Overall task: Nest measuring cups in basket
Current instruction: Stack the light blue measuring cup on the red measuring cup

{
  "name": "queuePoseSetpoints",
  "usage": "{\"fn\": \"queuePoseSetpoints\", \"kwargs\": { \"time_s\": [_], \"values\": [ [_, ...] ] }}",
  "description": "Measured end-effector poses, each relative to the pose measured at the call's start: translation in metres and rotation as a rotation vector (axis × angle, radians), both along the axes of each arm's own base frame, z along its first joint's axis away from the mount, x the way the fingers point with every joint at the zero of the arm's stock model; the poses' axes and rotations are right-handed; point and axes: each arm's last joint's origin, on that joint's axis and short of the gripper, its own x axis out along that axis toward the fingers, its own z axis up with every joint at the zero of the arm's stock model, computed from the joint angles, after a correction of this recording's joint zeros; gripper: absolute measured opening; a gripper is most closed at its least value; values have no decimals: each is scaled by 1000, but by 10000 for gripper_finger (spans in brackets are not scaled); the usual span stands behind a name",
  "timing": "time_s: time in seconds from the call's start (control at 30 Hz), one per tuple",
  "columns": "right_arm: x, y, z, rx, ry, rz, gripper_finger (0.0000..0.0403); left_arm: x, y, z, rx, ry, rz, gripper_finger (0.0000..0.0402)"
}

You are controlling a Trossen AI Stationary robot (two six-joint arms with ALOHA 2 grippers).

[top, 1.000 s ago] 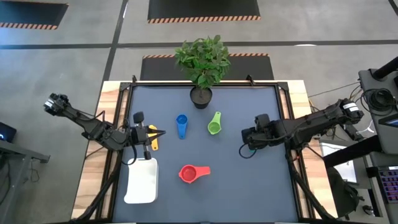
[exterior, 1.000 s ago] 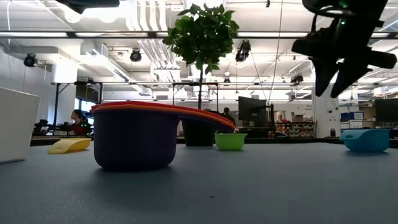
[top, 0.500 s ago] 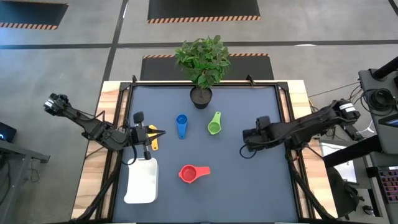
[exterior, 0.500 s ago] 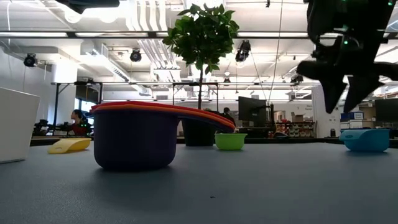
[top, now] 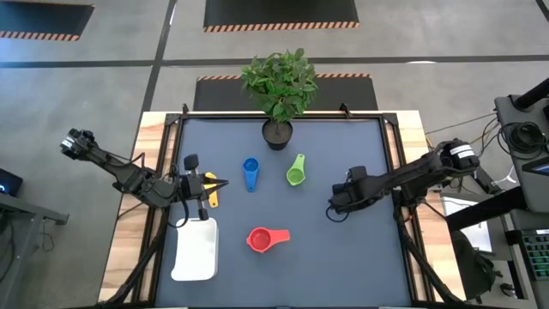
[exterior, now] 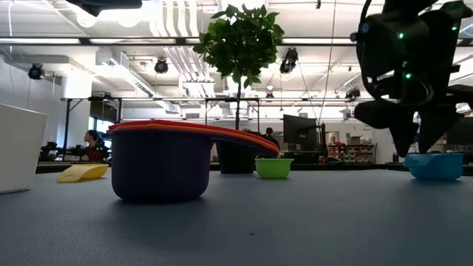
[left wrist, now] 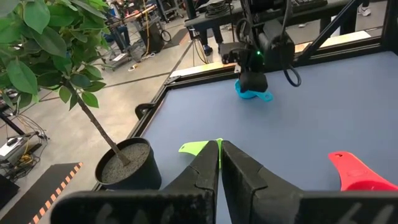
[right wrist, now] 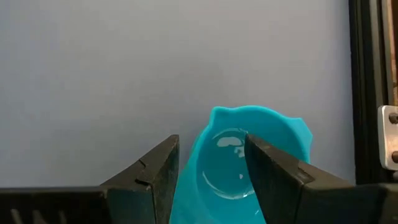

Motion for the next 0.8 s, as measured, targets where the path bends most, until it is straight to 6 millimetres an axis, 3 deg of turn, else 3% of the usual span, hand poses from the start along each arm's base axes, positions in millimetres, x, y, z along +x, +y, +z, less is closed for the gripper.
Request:
{"fn": "queuePoseSetpoints", "kwargs": {
  "time_s": [0.4,0.8],
  "values": [
    [2,0,-5,-3,15,0,134,0,0,0,0,0,0,0],
    [5,1,-15,-3,38,18,57,0,0,0,1,1,0,0]
  ]
}}
